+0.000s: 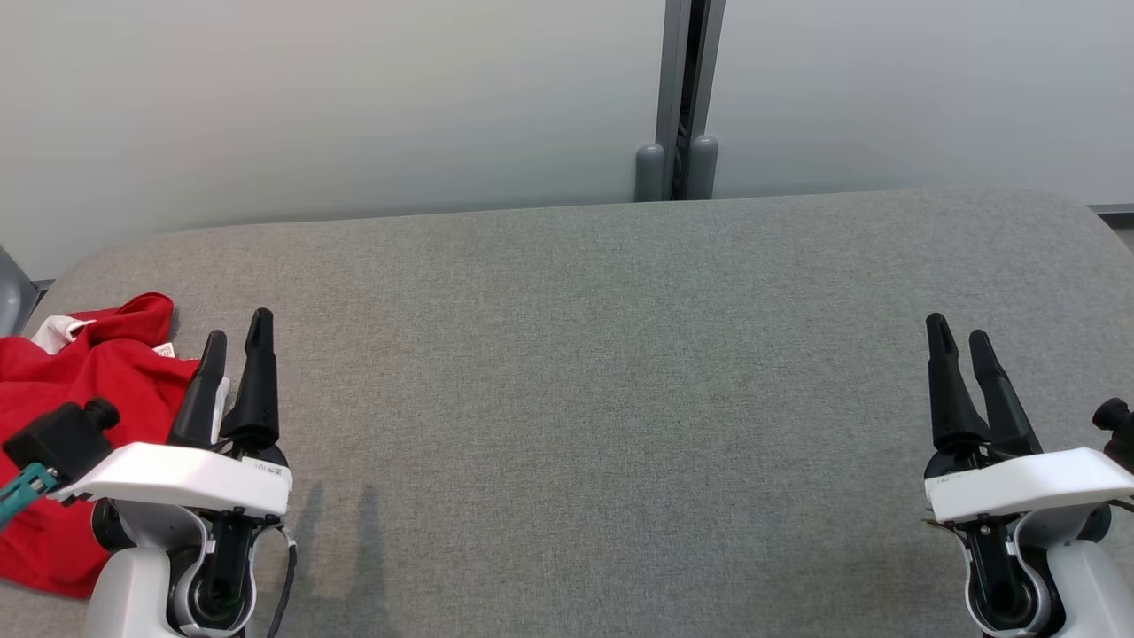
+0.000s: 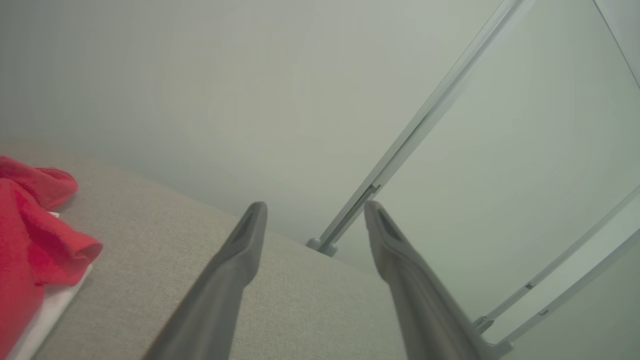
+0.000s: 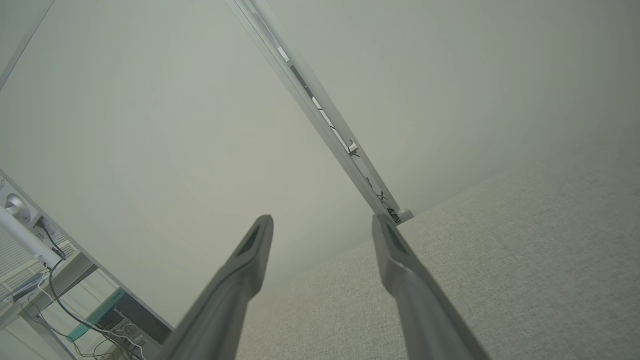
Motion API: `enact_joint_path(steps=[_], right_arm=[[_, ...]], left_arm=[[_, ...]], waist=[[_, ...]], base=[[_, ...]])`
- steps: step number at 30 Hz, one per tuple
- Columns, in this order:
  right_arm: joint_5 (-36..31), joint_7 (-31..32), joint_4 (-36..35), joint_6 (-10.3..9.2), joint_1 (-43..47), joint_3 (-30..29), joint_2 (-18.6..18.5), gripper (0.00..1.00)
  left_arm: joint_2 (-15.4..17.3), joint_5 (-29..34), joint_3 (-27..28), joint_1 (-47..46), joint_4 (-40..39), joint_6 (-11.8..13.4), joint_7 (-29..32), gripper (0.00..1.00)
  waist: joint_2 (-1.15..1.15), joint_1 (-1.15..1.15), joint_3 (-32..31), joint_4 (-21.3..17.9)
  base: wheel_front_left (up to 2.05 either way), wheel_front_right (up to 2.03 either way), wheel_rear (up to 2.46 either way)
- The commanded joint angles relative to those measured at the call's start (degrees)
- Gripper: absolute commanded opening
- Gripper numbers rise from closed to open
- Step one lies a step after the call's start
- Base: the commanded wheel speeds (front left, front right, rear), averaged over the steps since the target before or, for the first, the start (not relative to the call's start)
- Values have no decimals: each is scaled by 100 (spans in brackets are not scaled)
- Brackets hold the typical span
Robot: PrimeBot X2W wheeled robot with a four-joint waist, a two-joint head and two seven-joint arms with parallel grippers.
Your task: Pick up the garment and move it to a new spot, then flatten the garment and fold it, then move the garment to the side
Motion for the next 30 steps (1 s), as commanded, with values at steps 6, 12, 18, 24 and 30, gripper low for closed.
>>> enact_joint_path(steps=[6,12,18,24,30], right_arm=[[-771,-112,-115,9,-32,-53,-40,100],[-1326,-166,-127,10,-31,-93,-30,100],[-1725,-190,-142,10,-42,-131,4,100],[-2094,-64,-91,10,2,-197,21,100],[-2292,71,-31,10,27,-261,38,100]], left_arm=[[167,720,-264,-89,-92,103,-204,100],[229,1202,-462,-56,-19,190,-346,100],[260,1559,-593,-48,58,272,-491,100],[287,1865,-711,-8,175,329,-620,100],[299,2101,-797,13,226,395,-697,100]], waist=[[0,0,-9,-4],[0,0,-11,-12],[0,0,-11,-12],[0,0,-25,-9],[0,0,-32,2]], base=[[0,0,0],[0,0,0],[0,0,0],[0,0,0],[0,0,0]])
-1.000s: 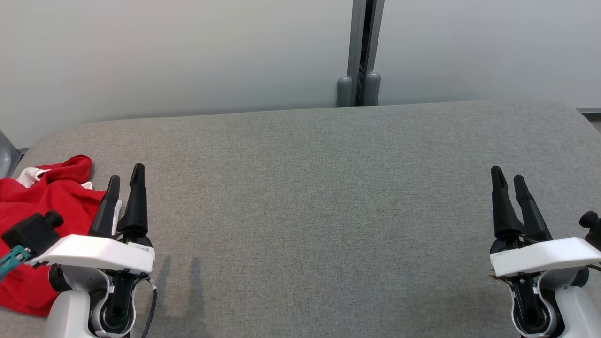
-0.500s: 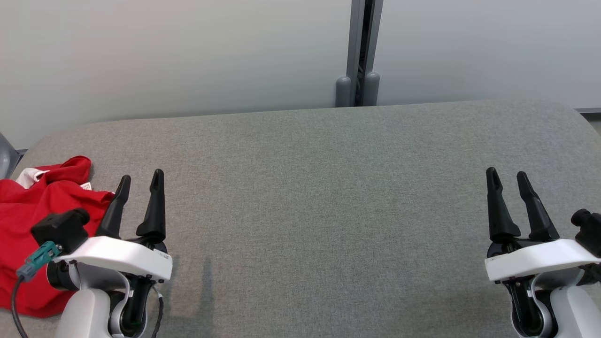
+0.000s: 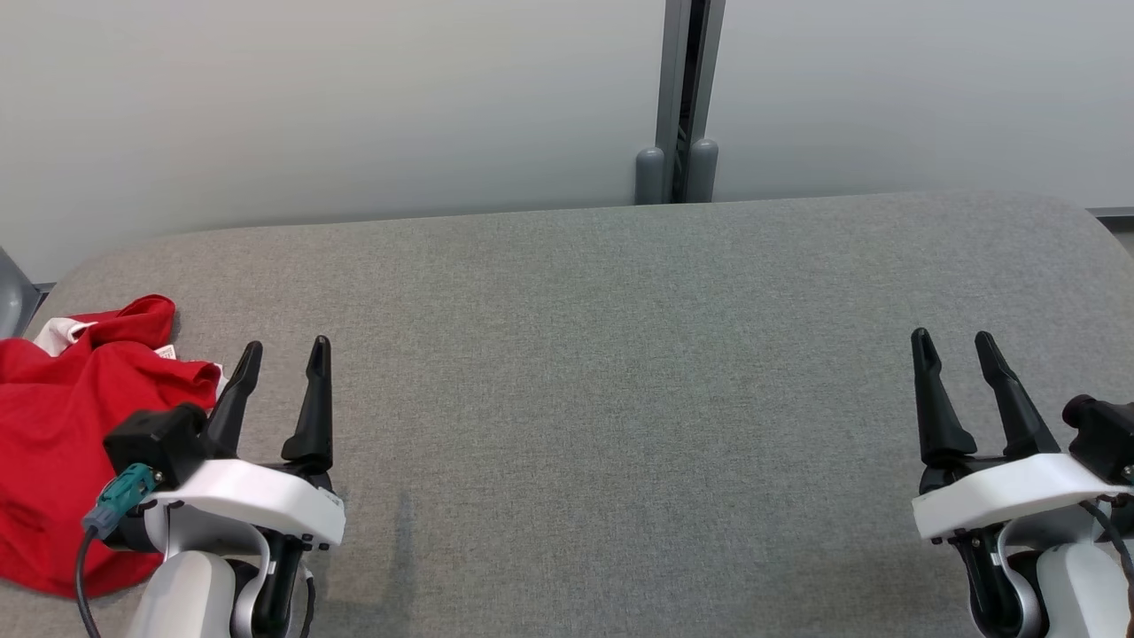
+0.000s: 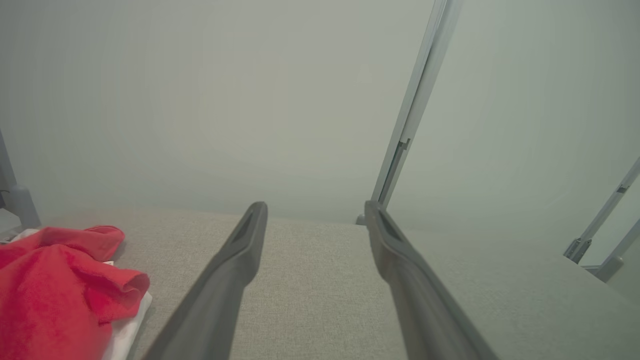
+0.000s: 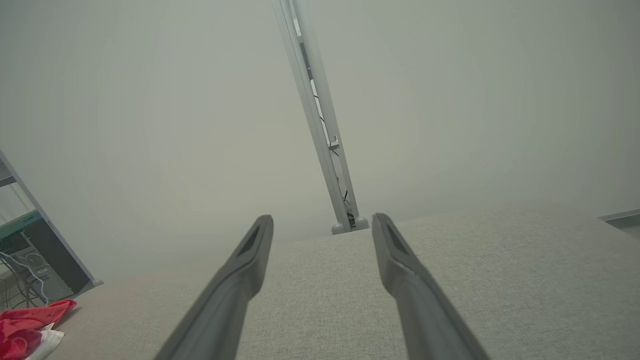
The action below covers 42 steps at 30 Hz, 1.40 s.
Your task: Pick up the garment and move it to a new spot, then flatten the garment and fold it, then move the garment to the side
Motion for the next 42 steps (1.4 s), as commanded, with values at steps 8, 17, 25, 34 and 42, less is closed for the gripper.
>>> enact_joint_path(steps=[8,17,25,34,42], right_arm=[[-515,90,28,10,-3,-97,-19,100],[-961,84,106,10,38,-168,-4,100],[-1260,26,174,11,59,-203,24,100],[-1476,23,201,11,77,-209,57,100],[-1687,41,214,11,85,-243,68,100]], left_arm=[[76,382,-107,5,51,118,-96,100],[110,653,-181,41,101,186,-130,100],[139,873,-253,52,131,277,-173,100],[153,1090,-325,76,149,378,-222,100],[150,1178,-377,79,197,368,-154,100]], waist=[[0,0,-9,-5],[0,0,-18,-6],[0,0,-21,-1],[0,0,-13,1],[0,0,6,9]], base=[[0,0,0],[0,0,0],[0,0,0],[0,0,0],[0,0,0]])
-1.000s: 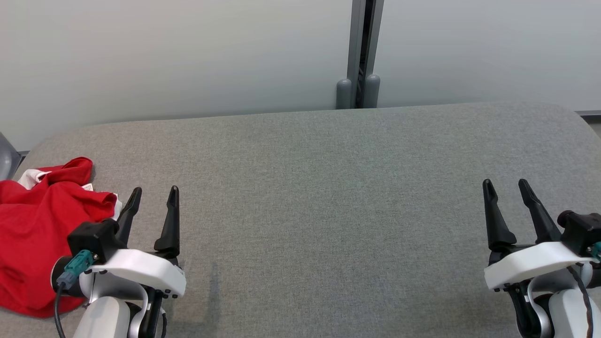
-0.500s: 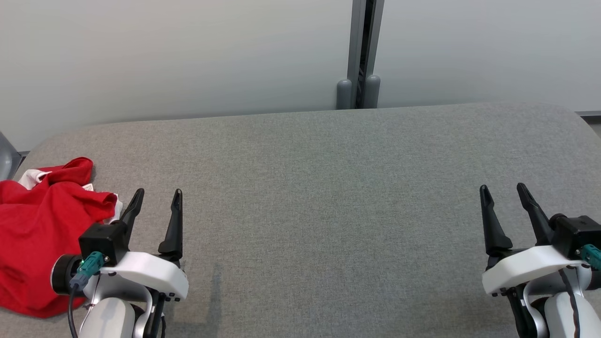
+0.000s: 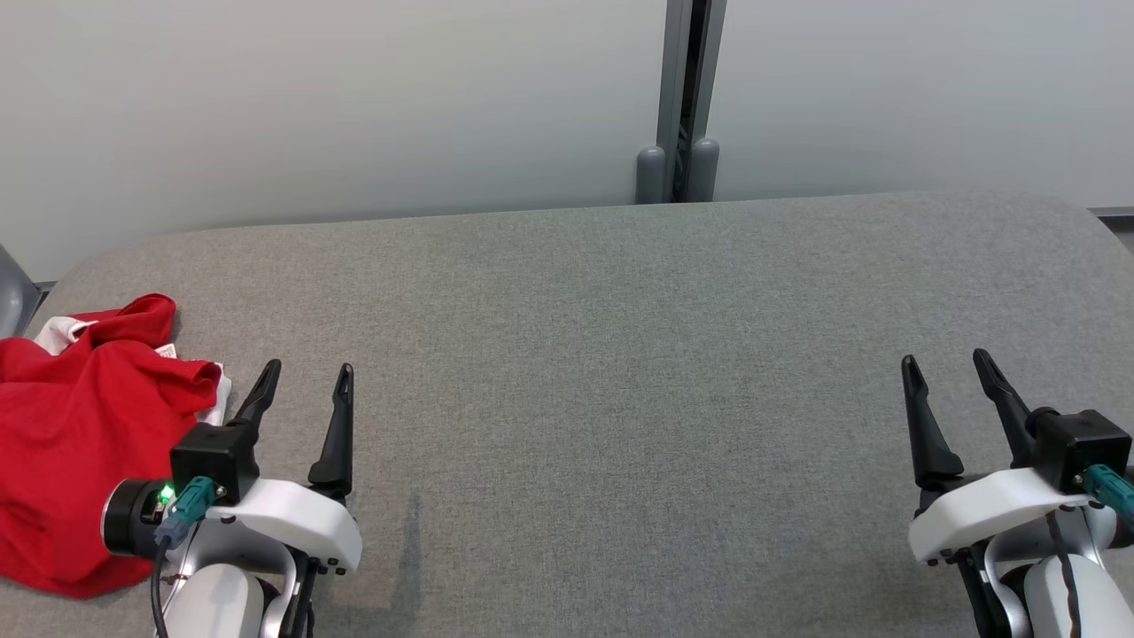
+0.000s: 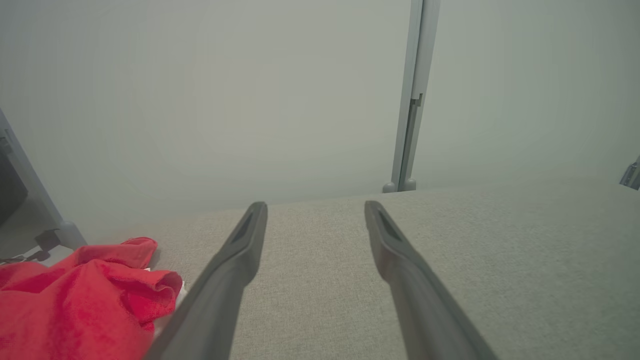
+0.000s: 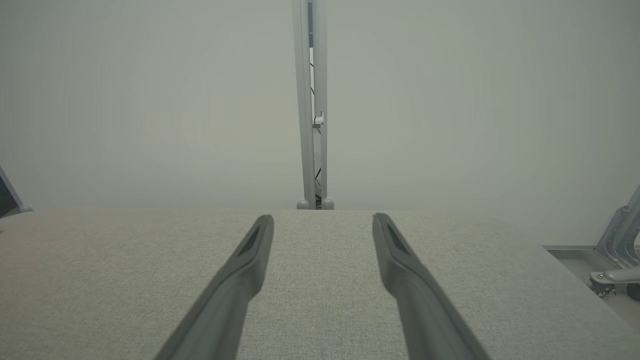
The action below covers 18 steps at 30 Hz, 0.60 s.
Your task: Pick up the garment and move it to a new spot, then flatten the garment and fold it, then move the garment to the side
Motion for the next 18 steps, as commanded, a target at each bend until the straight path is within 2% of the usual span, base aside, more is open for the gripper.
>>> enact_joint_path(steps=[1,5,18], right_arm=[[-105,-4,-15,10,36,-32,-16,100],[-231,-5,-18,10,61,-75,-7,100],[-41,14,-26,10,54,-111,29,100]], left_arm=[[53,106,-25,16,-5,24,-7,100],[61,205,-71,42,-12,73,-6,100],[75,74,-94,-8,0,152,45,100]], waist=[[0,0,0,2],[0,0,5,9],[0,0,53,59]], base=[[0,0,0],[0,0,0],[0,0,0]])
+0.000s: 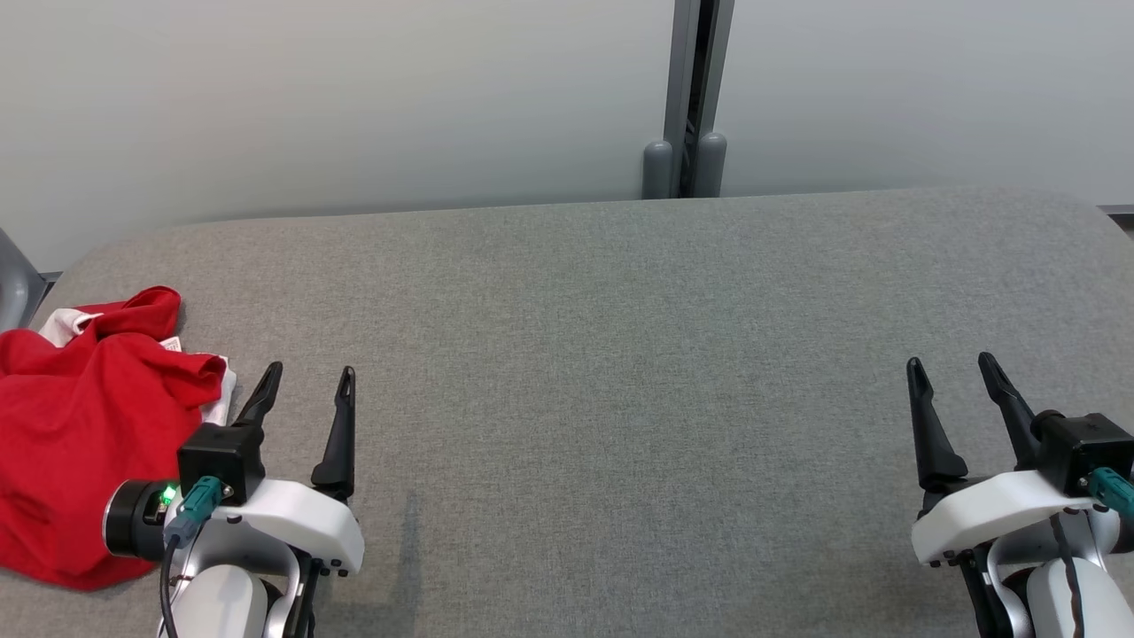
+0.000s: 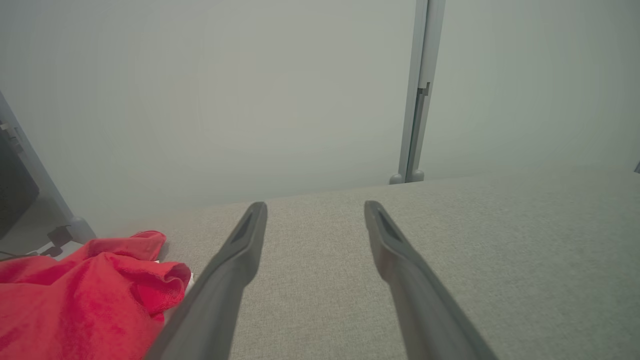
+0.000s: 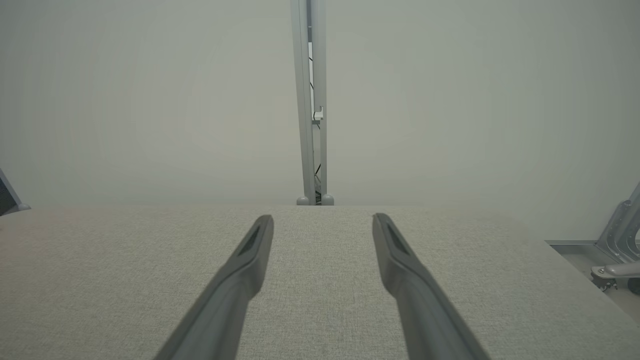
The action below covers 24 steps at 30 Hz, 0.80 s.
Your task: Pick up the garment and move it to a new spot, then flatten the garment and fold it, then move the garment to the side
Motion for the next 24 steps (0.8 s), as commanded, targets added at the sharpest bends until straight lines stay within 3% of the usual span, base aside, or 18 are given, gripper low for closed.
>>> enact_joint_path(steps=[1,10,24], right_arm=[[11,3,-15,10,20,-18,-12,100],[-19,-3,-58,10,35,-59,3,100],[-35,26,-157,10,-81,137,-7,100]], left_arm=[[38,-30,-7,-14,-6,42,6,100],[47,-98,-28,-136,-2,21,-38,100],[96,-281,197,-221,-34,201,-264,100]], waist=[[0,0,3,12],[0,0,54,254],[0,0,172,1389]], base=[[0,0,0],[0,0,0],[0,0,0]])
